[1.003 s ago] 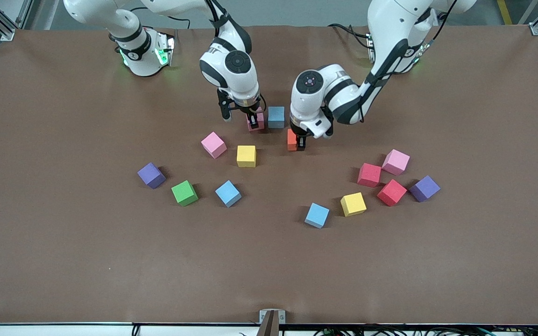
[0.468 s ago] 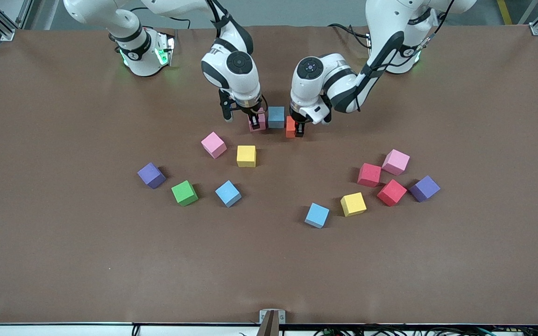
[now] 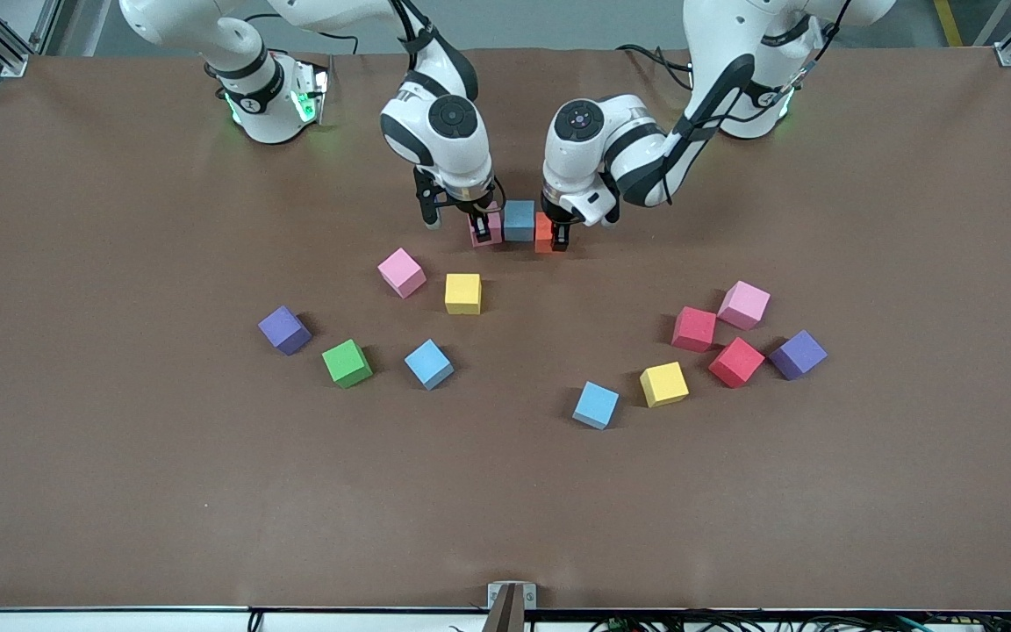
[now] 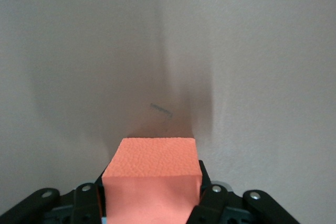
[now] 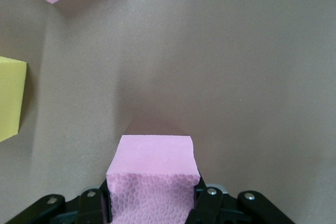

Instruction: Arrange 11 blocks into digit 3

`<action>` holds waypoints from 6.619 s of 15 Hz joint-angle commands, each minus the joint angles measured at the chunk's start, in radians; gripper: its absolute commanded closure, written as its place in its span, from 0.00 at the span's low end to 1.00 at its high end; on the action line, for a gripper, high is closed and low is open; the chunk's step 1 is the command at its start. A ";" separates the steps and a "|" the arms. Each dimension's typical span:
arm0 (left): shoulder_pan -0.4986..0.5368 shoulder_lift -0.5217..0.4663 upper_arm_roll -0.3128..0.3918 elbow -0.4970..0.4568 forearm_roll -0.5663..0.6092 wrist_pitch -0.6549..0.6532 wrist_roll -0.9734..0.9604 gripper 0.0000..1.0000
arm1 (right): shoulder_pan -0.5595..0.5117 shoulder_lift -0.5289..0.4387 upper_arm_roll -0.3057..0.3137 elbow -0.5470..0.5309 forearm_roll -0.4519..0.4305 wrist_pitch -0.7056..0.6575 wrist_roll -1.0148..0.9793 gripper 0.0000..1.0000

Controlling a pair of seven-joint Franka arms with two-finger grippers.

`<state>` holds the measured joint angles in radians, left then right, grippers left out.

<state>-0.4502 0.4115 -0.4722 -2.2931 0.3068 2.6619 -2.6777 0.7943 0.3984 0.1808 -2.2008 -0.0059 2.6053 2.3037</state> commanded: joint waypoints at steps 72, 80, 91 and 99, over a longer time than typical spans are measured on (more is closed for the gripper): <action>0.189 0.503 0.118 0.966 0.054 -0.356 0.857 0.00 | -0.253 0.123 -0.020 0.337 -0.062 -0.252 -0.224 0.00; 0.185 0.513 0.118 0.962 0.002 -0.369 0.852 0.00 | -0.244 0.174 -0.020 0.358 -0.059 -0.223 -0.113 0.00; 0.186 0.517 0.118 0.966 0.000 -0.421 0.855 0.00 | -0.244 0.166 -0.015 0.415 -0.054 -0.358 -0.141 0.00; 0.186 0.510 0.118 0.966 0.002 -0.422 0.857 0.05 | -0.196 0.174 -0.011 0.415 -0.045 -0.332 -0.035 0.00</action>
<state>-0.2612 0.9239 -0.3521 -1.3431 0.3209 2.2649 -1.8282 0.5901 0.5623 0.1687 -1.7916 -0.0437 2.2585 2.2157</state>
